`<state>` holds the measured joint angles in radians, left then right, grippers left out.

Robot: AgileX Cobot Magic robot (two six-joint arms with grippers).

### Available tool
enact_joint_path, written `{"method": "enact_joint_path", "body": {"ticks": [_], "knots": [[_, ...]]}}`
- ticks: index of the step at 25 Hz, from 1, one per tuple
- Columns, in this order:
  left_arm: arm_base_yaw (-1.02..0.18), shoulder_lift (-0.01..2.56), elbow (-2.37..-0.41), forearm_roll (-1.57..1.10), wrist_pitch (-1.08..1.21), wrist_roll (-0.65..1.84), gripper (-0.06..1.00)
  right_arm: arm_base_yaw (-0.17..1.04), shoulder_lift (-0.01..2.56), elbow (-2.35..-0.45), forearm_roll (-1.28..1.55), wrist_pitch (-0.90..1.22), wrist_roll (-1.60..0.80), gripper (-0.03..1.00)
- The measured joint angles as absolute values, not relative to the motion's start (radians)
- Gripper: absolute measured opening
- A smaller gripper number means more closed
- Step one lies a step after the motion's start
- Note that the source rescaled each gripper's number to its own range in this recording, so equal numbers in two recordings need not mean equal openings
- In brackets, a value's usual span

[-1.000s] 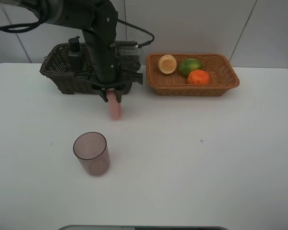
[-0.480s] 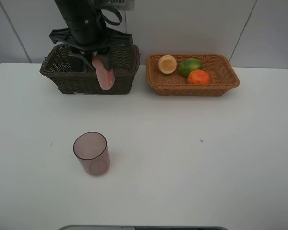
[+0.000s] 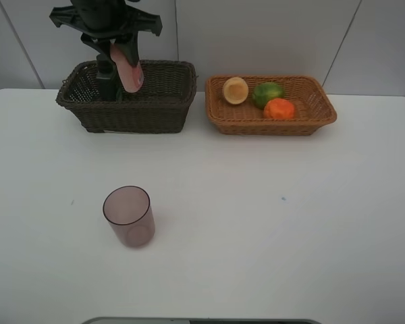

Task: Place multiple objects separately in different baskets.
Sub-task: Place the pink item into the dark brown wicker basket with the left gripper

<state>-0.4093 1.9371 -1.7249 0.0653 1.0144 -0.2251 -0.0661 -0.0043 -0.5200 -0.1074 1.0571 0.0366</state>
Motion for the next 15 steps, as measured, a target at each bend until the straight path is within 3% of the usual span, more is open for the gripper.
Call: {"method": "enact_joint_path", "body": {"ticks": [7, 15], "knots": [[-0.402, 2.084, -1.875, 0.090, 0.971, -0.115, 0.38, -0.066, -0.004, -0.520, -0.107, 1.057, 0.037, 1.00], [-0.386, 2.210, -1.886, 0.071, 0.877, 0.036, 0.38, -0.066, -0.004, -0.520, -0.107, 1.057, 0.037, 1.00]]}}
